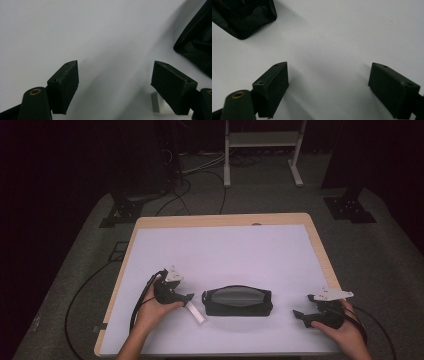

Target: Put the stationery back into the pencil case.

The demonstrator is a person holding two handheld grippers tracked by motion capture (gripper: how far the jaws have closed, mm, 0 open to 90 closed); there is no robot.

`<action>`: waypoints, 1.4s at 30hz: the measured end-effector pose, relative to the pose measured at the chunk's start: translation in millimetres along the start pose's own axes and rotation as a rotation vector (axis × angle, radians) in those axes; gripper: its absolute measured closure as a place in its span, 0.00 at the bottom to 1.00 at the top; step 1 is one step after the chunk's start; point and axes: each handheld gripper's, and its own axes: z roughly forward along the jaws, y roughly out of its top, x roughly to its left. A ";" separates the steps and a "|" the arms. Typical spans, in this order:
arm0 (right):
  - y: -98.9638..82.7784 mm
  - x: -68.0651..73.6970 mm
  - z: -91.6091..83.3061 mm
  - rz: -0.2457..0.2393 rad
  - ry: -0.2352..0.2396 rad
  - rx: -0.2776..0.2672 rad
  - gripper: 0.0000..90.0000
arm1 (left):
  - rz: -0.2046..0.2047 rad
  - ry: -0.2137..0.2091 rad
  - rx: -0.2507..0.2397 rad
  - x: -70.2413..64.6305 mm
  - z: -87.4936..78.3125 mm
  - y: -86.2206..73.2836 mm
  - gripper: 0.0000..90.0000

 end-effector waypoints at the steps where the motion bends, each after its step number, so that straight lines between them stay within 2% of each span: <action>1: 0.0 0.0 0.0 0.000 0.000 0.000 0.17 | 0.002 0.001 0.002 -0.1 -0.5 -0.3 0.24; 7: 0.0 0.1 0.0 -0.001 -0.001 0.000 0.17 | 0.029 0.007 0.038 -2.2 -4.5 -4.9 0.24; 17: 0.0 0.1 0.0 -0.001 -0.001 0.000 0.17 | 0.002 0.010 0.042 -4.6 -20.9 -26.2 0.24; 26: 0.0 0.0 0.1 -0.002 -0.001 -0.001 0.17 | -0.001 -0.008 0.060 -16.5 -33.7 -46.4 0.24; 33: 0.0 0.0 0.1 -0.002 -0.001 -0.001 0.17 | -0.007 -0.009 0.026 -16.5 -50.9 -48.9 0.24; 36: 0.0 0.0 0.1 -0.002 -0.001 -0.001 0.17 | 0.009 -0.028 0.005 -20.2 -58.3 -47.8 0.24; 42: 0.0 0.1 0.0 0.000 -0.001 0.000 0.17 | 0.043 -0.136 -0.024 -33.2 -62.2 -49.6 0.25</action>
